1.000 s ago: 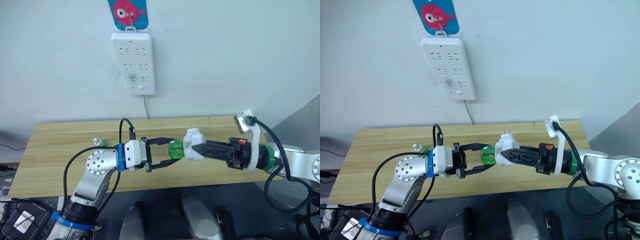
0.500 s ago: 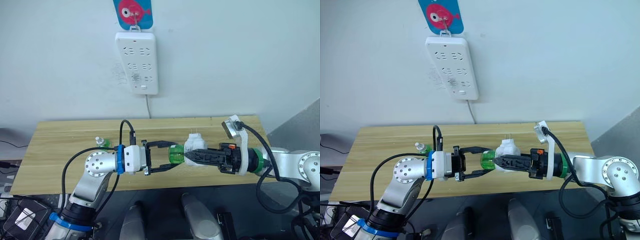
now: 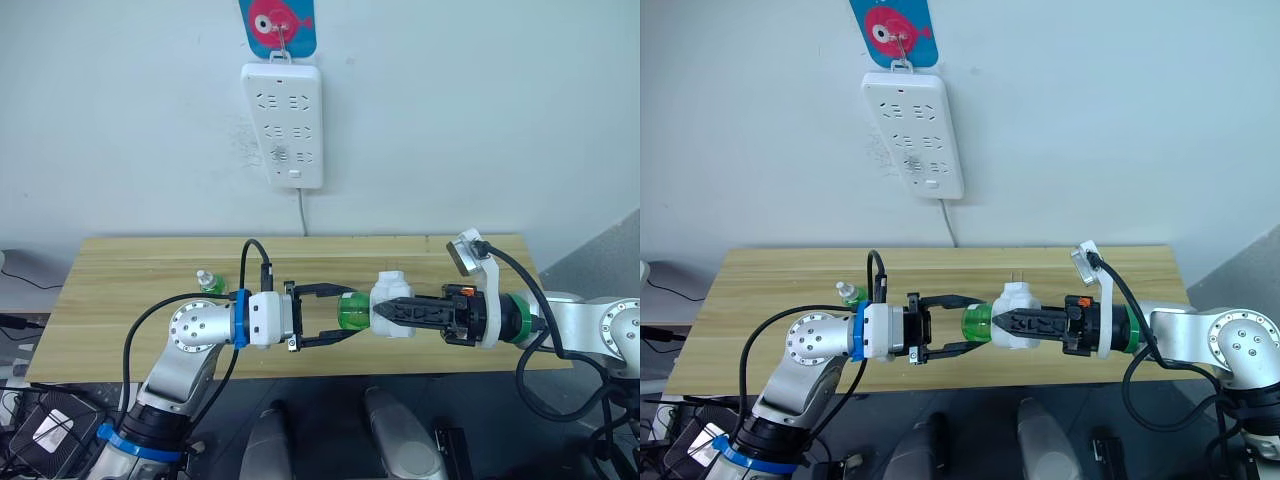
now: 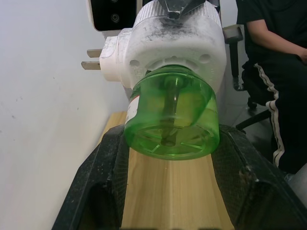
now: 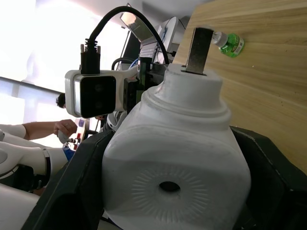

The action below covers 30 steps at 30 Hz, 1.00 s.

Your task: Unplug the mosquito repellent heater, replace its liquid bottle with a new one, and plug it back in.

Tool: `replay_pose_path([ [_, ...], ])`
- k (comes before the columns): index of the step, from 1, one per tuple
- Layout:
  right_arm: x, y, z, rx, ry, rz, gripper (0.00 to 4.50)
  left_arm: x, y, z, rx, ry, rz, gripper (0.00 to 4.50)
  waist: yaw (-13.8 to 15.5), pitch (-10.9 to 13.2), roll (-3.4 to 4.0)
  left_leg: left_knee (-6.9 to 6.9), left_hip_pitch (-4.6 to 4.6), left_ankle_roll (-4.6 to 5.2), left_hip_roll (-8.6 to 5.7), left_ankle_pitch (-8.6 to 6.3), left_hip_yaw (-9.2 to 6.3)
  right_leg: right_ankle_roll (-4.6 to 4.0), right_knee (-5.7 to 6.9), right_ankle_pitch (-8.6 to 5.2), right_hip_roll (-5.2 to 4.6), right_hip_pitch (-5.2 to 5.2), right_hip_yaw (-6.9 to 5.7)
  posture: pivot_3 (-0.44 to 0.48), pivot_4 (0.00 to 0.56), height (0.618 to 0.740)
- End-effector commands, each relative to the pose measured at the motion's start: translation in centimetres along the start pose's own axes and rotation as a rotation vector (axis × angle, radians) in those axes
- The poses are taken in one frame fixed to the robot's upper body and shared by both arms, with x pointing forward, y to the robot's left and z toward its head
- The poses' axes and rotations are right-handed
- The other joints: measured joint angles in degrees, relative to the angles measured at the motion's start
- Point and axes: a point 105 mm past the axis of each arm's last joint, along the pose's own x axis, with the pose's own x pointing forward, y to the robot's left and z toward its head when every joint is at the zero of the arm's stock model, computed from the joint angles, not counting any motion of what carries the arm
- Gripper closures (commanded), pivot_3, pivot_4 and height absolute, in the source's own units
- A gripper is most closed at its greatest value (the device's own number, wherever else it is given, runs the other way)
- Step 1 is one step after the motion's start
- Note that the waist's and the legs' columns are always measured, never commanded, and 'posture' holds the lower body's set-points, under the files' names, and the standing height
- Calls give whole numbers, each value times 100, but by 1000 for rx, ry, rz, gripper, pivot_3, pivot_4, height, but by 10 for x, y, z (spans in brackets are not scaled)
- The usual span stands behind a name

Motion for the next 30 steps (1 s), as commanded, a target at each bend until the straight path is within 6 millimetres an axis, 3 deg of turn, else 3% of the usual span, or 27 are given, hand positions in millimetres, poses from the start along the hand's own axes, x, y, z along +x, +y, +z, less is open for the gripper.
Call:
replay_pose_path([
  [1, 3, 18, -4, -22, 33, 100, 1143, 7, 2, 14, -172, -31, -64, 2322, 3, 1, -1, 0, 0, 0, 0, 0, 0, 0, 0, 0, 0, 0, 0, -283, 287, 740],
  [5, 2, 20, -8, -23, 50, 107, 1209, -1, 15, 19, -667, 25, -147, 2322, 1, 4, -1, 2, 0, 0, 0, 0, -7, 0, 4, 0, 2, 0, -4, -278, 287, 740],
  [8, 3, 21, -10, -21, 52, 111, 1363, -4, 24, 25, -698, 41, -178, 2322, 0, 4, -1, 4, -1, 0, 0, 0, -10, 1, 3, 0, 5, 0, -7, -282, 286, 740],
  [15, 4, 22, -10, -20, 37, 122, 1482, -5, 35, 14, -501, 39, -110, 2322, 42, 5, -1, -1, -2, 1, 4, -1, -12, 1, 4, 0, 10, -4, -11, -287, 283, 740],
  [16, 3, 22, -10, -18, 35, 122, 1482, -7, 32, 12, -447, 44, -124, 1600, 48, 4, -1, -1, -3, 1, 4, -1, -12, 1, 3, 0, 10, -5, -11, -287, 283, 740],
  [21, 1, 20, -13, -2, 22, 116, 1482, -15, 26, 4, -67, 26, -80, 49, 111, 4, -1, 0, -3, 1, 5, -1, -5, -1, 2, 1, 8, -7, -5, -288, 279, 740],
  [25, 1, 14, -10, 15, -15, 84, 1482, -17, 14, 9, 71, -41, -29, 0, 114, 4, -1, 4, -6, 1, 5, -1, 3, -1, 0, 1, 6, -7, 3, -289, 278, 740],
  [30, 3, 12, -9, 22, -47, 66, 1482, -9, -4, 23, 84, -111, 43, 0, 108, 4, -1, 10, -7, 1, 5, -1, 3, 0, 2, 1, 5, -6, 5, -291, 278, 740],
])
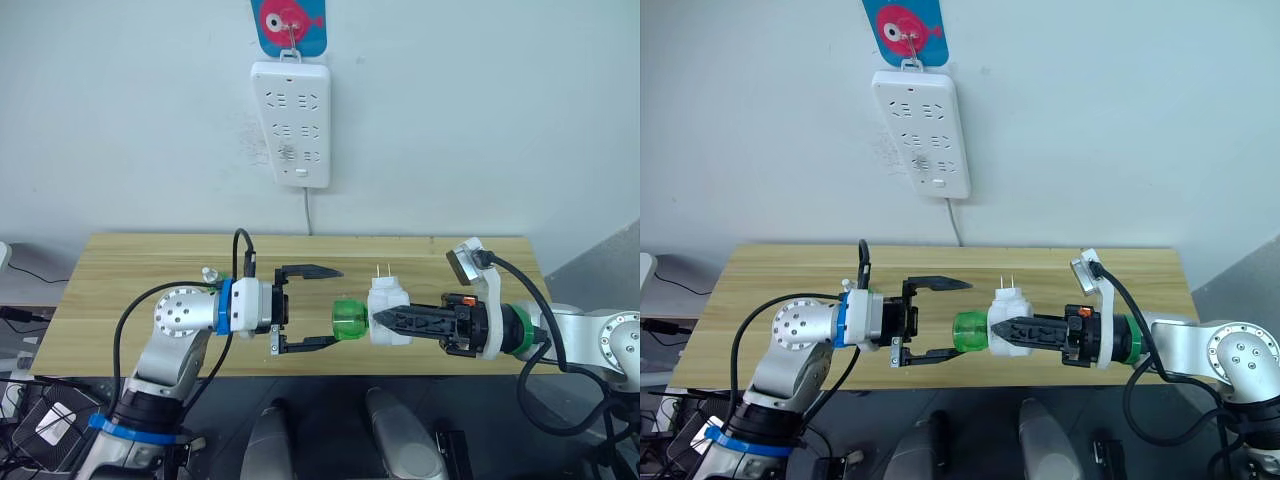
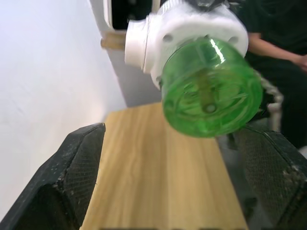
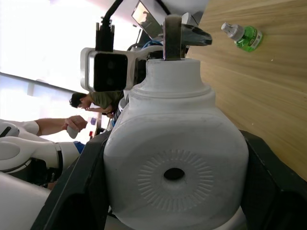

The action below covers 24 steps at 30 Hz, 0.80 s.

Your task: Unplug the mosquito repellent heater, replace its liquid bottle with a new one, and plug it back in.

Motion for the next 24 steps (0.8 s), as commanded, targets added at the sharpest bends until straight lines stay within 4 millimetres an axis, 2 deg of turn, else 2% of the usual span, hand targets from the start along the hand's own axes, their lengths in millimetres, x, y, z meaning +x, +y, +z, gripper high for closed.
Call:
replay_pose_path([
  [1, 3, 9, 0, -6, -21, 31, 1482, 7, -10, 19, 51, -51, 28, 0, -5, 0, 0, 0, 1, 0, 0, 0, 1, 0, 0, 0, -1, 0, 1, -291, 278, 740],
  [4, 3, 7, 1, -5, -35, 21, 1482, 9, -15, 21, 40, -54, 48, 0, -7, 0, 1, 1, 2, 0, 0, 0, -3, 0, 6, 0, 1, 0, -2, -293, 279, 740],
  [7, 4, 7, 2, -5, -45, 19, 1482, 10, -12, 15, 39, -34, 82, 0, -8, 0, 1, 8, 2, 0, -1, 0, -2, 0, 6, 0, 2, 1, 2, -291, 279, 740],
  [10, 5, 9, 2, -7, -44, 30, 1482, 10, -12, 8, 39, -8, 71, 592, -9, 0, 1, 15, 1, 0, -3, 0, -1, 1, 5, 1, 2, 4, 4, -291, 279, 740],
  [15, 6, 11, 2, -13, -38, 40, 1482, 14, -9, 5, 30, -8, 67, 2065, -9, 0, 1, 15, 1, 0, -3, 0, -1, 2, 5, 1, 2, 4, 4, -291, 281, 740],
  [16, 6, 11, 2, -14, -36, 40, 1482, 15, -7, 6, 36, -15, 66, 2185, -9, 0, 1, 15, 1, 0, -3, 0, -1, 2, 5, 1, 2, 4, 4, -291, 281, 740],
  [19, 6, 11, 1, -15, -32, 37, 1482, 16, -6, 9, 33, -26, 45, 2185, -9, 0, 1, 15, 1, 0, -3, 0, -1, 2, 5, 1, 2, 4, 4, -289, 281, 740],
  [22, 5, 10, 1, -17, -19, 28, 1482, 10, -14, 9, -99, 0, -80, 2185, -17, 0, 1, 15, 1, 0, -2, 0, -1, 2, 5, 1, 3, 4, 4, -285, 284, 740],
  [24, 4, 10, 0, -23, 3, 25, 1482, 6, -5, 2, -464, 98, -108, 2185, -16, 1, 1, 14, 0, 0, 0, 0, -8, 2, 10, 1, 5, 4, -1, -276, 285, 740],
])
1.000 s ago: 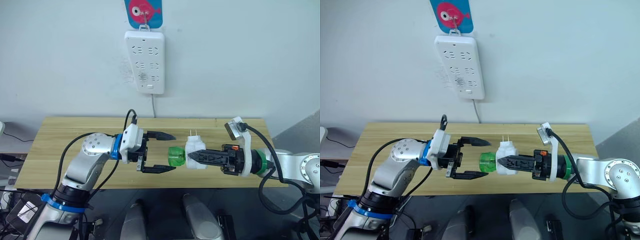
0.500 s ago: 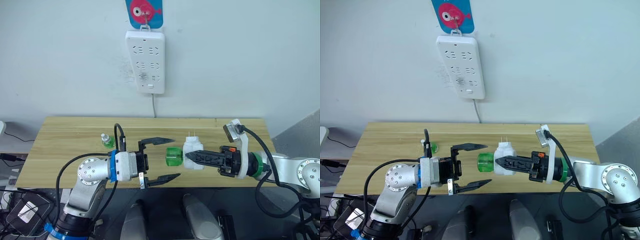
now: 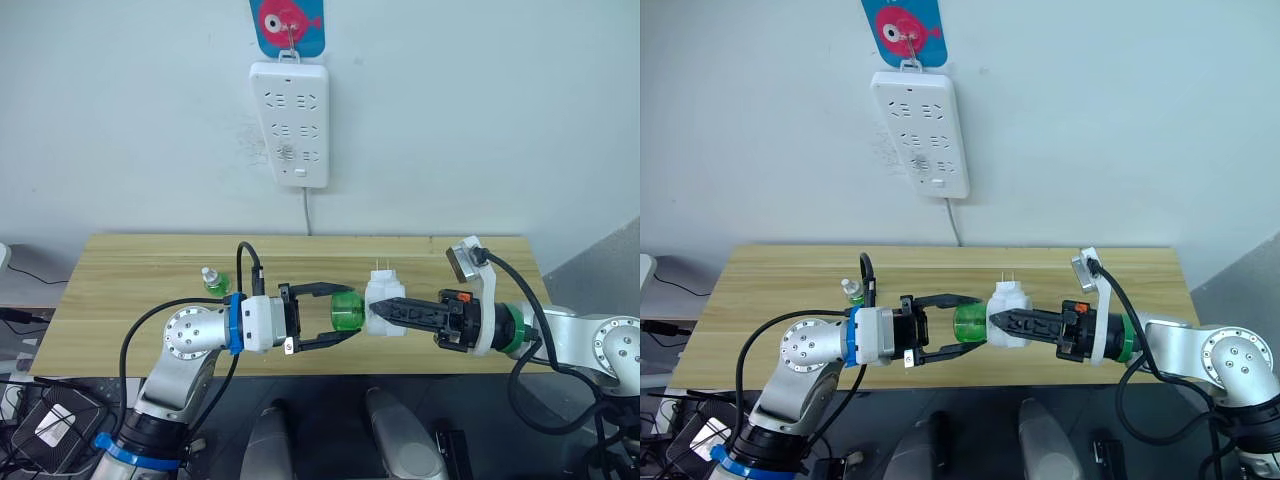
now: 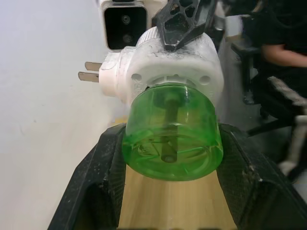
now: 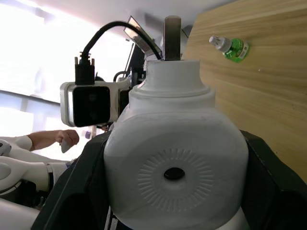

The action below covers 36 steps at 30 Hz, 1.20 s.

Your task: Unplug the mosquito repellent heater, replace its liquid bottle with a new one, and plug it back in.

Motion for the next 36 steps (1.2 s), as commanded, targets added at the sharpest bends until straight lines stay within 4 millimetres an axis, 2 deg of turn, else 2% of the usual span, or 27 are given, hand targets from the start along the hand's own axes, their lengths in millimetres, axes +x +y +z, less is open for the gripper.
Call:
replay_pose_path([
  [1, -1, 15, 0, -47, 36, 51, 1482, -4, 8, 3, -496, 71, -66, 2185, 3, 3, 1, 0, 0, 0, 0, 0, -4, 0, 0, 0, 1, 0, -2, -275, 285, 740],
  [2, -1, 16, -1, -51, 49, 52, 1482, -5, 14, 7, -604, 72, -74, 2186, 5, 10, 3, 1, 0, 0, 0, 0, -9, 0, 4, 0, 1, 2, -4, -276, 285, 740],
  [4, -1, 17, -3, -54, 62, 55, 1482, -6, 24, 15, -659, 67, -108, 2186, 3, 11, 5, 7, -2, 2, -5, 2, -9, 0, -1, -1, 2, 6, 0, -276, 285, 740],
  [7, -1, 18, -5, -57, 73, 57, 1482, -5, 27, 19, -642, 95, -137, 2186, 1, 13, 4, 6, -3, 2, -8, 0, -7, 1, -11, 0, 2, 9, 0, -277, 287, 740],
  [9, -1, 18, -4, -55, 66, 58, 1482, -7, 18, 20, -649, 117, -190, 2186, -5, 13, 5, 1, -1, 3, -5, -1, -8, 2, -7, -1, 4, 6, -1, -280, 286, 740],
  [11, -1, 17, -3, -51, 55, 57, 1482, -8, 18, 22, -638, 108, -181, 2186, 3, 13, 6, -7, 0, 4, 4, -1, -15, 2, -3, 0, 16, 2, -6, -282, 286, 740],
  [13, -1, 16, -2, -47, 40, 54, 1482, -8, 19, 18, -548, 113, -160, 2186, 9, 14, 6, -16, 0, 4, 5, -1, -20, 1, -2, -1, 18, -1, -9, -283, 285, 740],
  [15, -2, 15, 0, -44, 29, 49, 1482, -8, 16, 10, -425, 147, -157, 1472, 9, 13, 6, -18, -1, 4, 5, -1, -17, 1, -6, -1, 17, -1, -7, -284, 285, 740],
  [17, -3, 14, 0, -42, 25, 43, 1482, -7, 14, 3, -266, 154, -135, 963, 16, 14, 6, -18, 0, 3, 4, -1, -11, 0, -8, 0, 13, -1, -2, -284, 285, 740],
  [19, -4, 13, 0, -44, 30, 34, 1482, -5, 17, 4, -95, 90, -65, 262, 27, 13, 7, -17, -1, 4, 3, -1, -8, -1, -8, 0, 11, -2, 0, -291, 284, 740],
  [20, -4, 13, 0, -44, 29, 32, 1482, -6, 12, 6, -36, 60, -62, 27, 36, 13, 6, -16, 0, 4, 2, -1, -4, -2, -9, 0, 8, -1, 3, -291, 284, 740],
  [21, -4, 13, 0, -44, 26, 30, 1482, -5, 9, 11, 63, 17, -42, 0, 38, 14, 3, -15, -2, 3, 0, -1, -1, -4, -8, 1, 5, -1, 5, -291, 284, 740],
  [23, -4, 13, 0, -44, 24, 28, 1482, -6, -1, 13, 112, -22, -32, 0, 40, 14, 4, -13, -3, 3, 0, -1, 5, -7, -12, 3, 3, -2, 10, -293, 285, 740],
  [27, -4, 13, 0, -43, 17, 27, 1482, -3, -7, 19, 186, -61, 20, 0, 35, 14, 4, -9, -2, 4, 0, 0, 5, -2, -8, 0, 3, -2, 12, -290, 285, 740],
  [36, -1, 15, 1, -47, 10, 45, 1482, 3, -7, 10, 173, -33, 58, 0, 13, 13, 4, 10, -2, 4, -3, 0, 7, 1, -7, 2, 3, 6, 17, -282, 282, 740],
])
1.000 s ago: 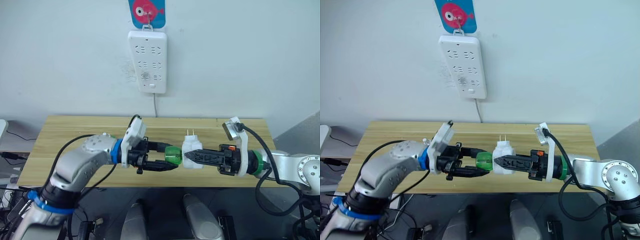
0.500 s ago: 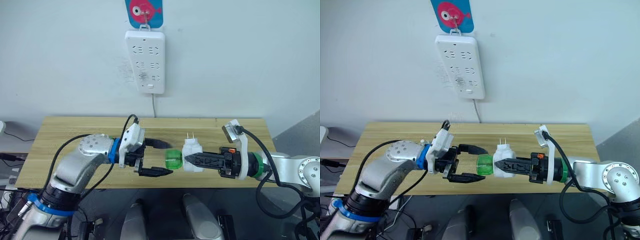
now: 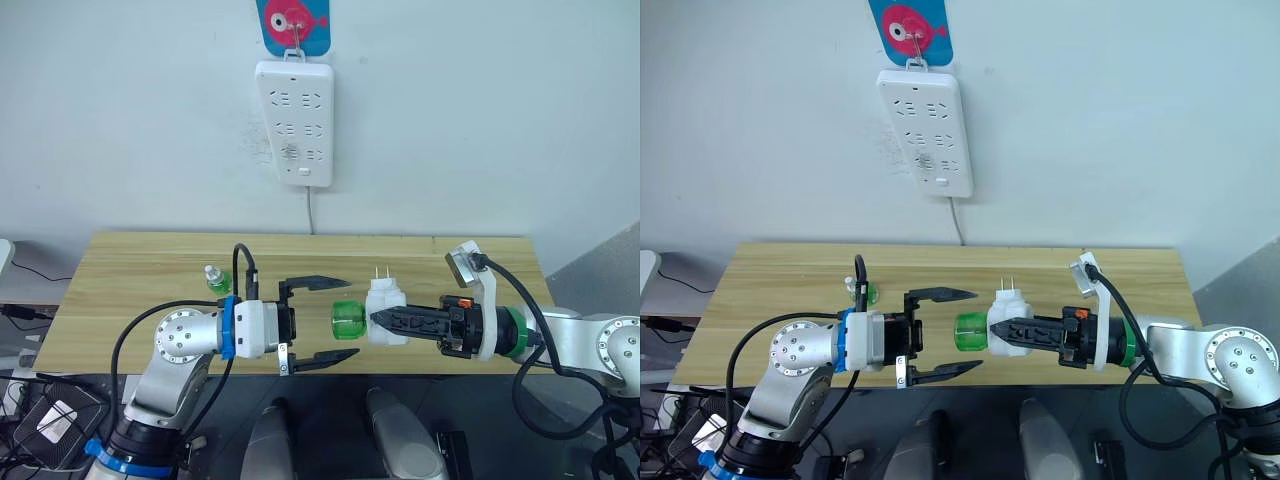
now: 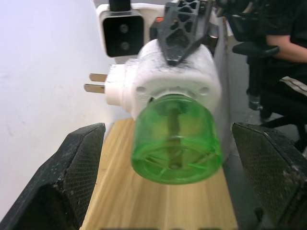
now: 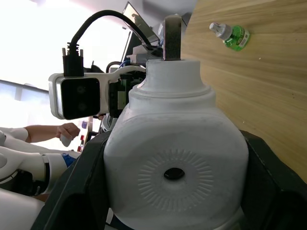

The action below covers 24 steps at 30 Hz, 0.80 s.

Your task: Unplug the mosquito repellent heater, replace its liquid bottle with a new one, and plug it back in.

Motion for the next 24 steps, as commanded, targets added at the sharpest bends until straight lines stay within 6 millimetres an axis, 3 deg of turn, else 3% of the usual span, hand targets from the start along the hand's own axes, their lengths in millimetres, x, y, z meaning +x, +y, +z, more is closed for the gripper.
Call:
replay_pose_path([
  [1, 2, 14, 3, -32, -9, 59, 1482, 3, -4, 3, 16, -8, -3, 0, -2, 0, 0, 0, 0, 0, 0, 0, 0, 0, 1, 0, 0, 0, 0, -281, 280, 740],
  [3, 2, 15, 3, -32, -10, 60, 1482, 4, -4, 4, 14, -16, -4, 0, -2, 0, 0, -1, 0, 0, 1, 0, -2, 0, 1, 0, 1, 0, -2, -280, 278, 740],
  [6, 2, 15, 4, -34, -11, 62, 1482, 4, -4, 6, 2, -25, -3, 593, -3, 0, 0, -1, 0, 0, 1, 0, -3, 0, 2, 0, 1, 0, -3, -280, 277, 740],
  [11, 2, 15, 4, -33, -12, 61, 1482, 2, -3, 6, -13, -16, -20, 2180, -4, 0, 0, 0, 0, 0, 1, 0, -2, 0, 1, 0, 1, 0, -2, -278, 276, 740],
  [15, 2, 14, 3, -33, -6, 59, 1482, 0, -8, 7, -96, 12, -111, 2233, -4, 0, 0, 0, 0, 0, 1, 0, -3, 0, 2, 0, 1, 0, -3, -275, 277, 740],
  [18, 1, 14, 1, -34, 15, 58, 1482, -4, -2, 0, -488, 131, -167, 2233, -1, 0, 0, 0, 0, 0, 2, 0, -11, 0, 7, 0, 4, 0, -7, -265, 277, 740],
  [20, 1, 15, -1, -37, 30, 60, 1482, -9, 11, 10, -827, 115, -194, 2233, -4, 3, 1, 3, 0, 0, 2, 0, -16, 0, 9, 0, 4, 1, -11, -263, 277, 740],
  [24, 2, 16, -2, -39, 41, 62, 1482, -16, 25, 23, -1002, 111, -251, 2233, -16, 3, 1, 14, -4, 1, -1, -1, -18, 1, 5, 0, 5, 4, -14, -264, 278, 740],
])
